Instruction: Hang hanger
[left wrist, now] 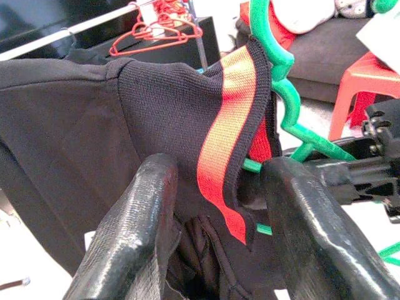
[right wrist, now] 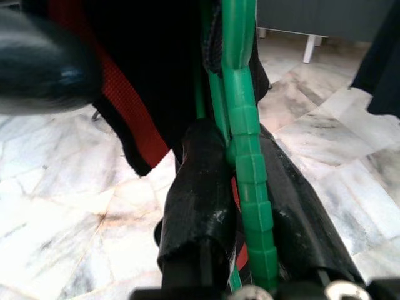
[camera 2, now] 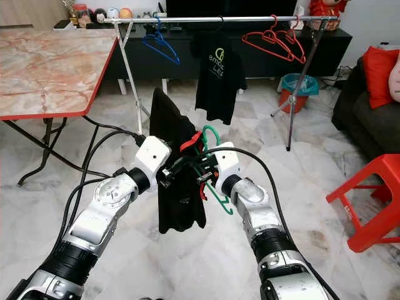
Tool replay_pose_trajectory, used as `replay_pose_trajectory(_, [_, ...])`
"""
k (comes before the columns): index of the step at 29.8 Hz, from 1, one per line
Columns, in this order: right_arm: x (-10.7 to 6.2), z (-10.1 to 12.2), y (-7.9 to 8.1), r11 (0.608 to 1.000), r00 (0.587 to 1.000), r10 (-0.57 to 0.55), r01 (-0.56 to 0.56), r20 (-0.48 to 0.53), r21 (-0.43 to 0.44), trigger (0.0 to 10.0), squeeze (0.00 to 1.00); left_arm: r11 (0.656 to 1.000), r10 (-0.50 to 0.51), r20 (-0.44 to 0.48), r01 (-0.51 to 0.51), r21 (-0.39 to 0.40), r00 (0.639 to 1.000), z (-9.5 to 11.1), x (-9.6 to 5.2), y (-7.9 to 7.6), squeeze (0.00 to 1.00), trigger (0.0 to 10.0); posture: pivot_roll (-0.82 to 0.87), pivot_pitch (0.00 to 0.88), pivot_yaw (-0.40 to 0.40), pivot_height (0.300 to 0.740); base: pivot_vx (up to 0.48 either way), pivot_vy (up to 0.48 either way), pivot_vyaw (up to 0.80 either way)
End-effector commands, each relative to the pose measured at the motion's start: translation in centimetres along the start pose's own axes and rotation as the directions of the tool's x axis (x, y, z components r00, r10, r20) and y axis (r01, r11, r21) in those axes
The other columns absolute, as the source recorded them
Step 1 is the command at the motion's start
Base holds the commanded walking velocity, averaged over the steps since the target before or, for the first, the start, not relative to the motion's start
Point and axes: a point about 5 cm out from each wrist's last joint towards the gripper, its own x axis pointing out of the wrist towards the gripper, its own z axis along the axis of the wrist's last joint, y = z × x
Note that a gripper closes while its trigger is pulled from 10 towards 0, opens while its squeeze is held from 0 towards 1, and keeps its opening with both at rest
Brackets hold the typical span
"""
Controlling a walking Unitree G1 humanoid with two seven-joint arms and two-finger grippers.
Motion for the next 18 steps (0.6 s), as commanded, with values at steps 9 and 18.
replay_pose_trajectory(9, [0.4, 1.1, 0.5, 0.997, 0.998, 0.067, -0.066, 0.023, -0.035, 0.0, 0.00, 0.995, 0.081, -0.080, -0.076, 0.063, 0.994, -0.5, 0.4, 0.8, 0.00, 10.0, 0.06, 0.000, -0.029, 0.740, 0.000, 0.000, 0.00])
replay_pose_trajectory(18, [0.3, 1.1, 0.6, 0.997, 0.997, 0.073, -0.073, 0.021, -0.034, 0.0, 0.00, 0.991, 0.101, -0.117, -0.089, 0.102, 0.988, -1.0, 0.4, 1.2, 0.00, 2.1, 0.06, 0.000, -0.029, 0.740, 0.000, 0.000, 0.00])
